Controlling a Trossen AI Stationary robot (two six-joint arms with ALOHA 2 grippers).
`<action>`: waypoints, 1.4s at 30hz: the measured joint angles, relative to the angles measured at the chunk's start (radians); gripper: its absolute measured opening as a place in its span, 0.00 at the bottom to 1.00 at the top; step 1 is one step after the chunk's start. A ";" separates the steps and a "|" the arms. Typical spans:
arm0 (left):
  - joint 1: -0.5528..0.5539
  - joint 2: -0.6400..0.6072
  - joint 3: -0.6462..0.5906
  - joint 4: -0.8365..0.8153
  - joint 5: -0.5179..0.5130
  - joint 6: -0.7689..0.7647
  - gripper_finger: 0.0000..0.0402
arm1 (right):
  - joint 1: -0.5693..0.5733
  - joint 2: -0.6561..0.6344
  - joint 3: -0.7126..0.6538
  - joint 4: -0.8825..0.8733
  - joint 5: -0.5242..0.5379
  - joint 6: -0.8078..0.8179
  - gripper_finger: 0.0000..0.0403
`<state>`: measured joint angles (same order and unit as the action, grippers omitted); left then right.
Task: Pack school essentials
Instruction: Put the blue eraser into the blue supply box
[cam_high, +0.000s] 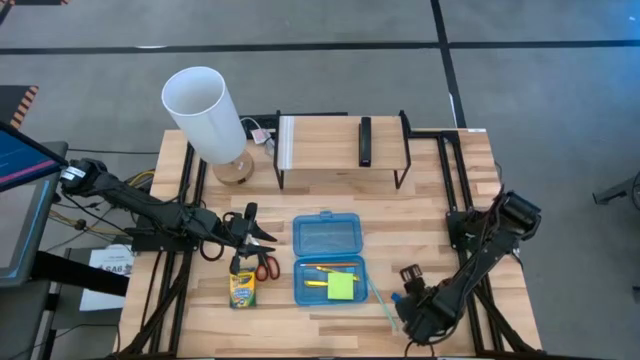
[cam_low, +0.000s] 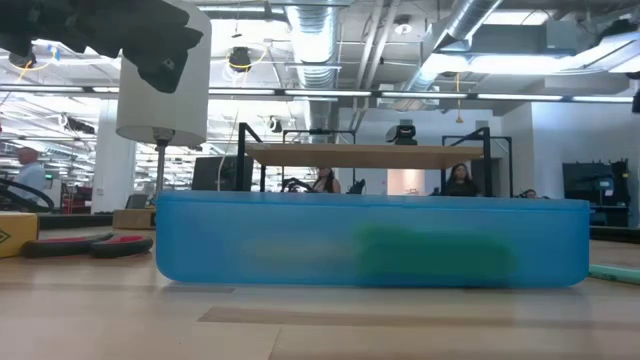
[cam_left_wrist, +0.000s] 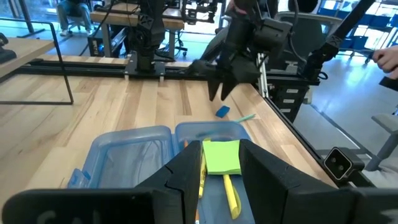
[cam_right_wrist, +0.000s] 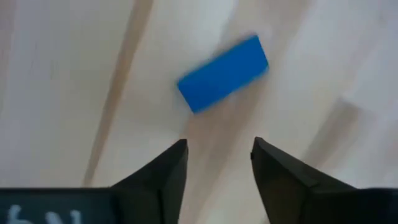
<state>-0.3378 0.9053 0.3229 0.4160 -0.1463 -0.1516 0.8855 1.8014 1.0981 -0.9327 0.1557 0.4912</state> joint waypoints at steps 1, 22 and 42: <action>0.000 0.000 0.000 0.000 0.000 0.000 0.24 | 0.002 0.013 0.000 0.015 0.001 -0.023 0.52; 0.000 0.000 0.000 -0.008 0.000 -0.001 0.24 | 0.001 0.071 0.056 0.040 0.101 -0.223 0.58; 0.000 0.000 0.000 -0.008 0.000 -0.002 0.24 | -0.019 0.069 0.043 0.050 0.082 -0.465 0.52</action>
<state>-0.3378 0.9053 0.3229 0.4085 -0.1467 -0.1532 0.8661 1.8706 1.1408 -0.8829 0.2375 0.0258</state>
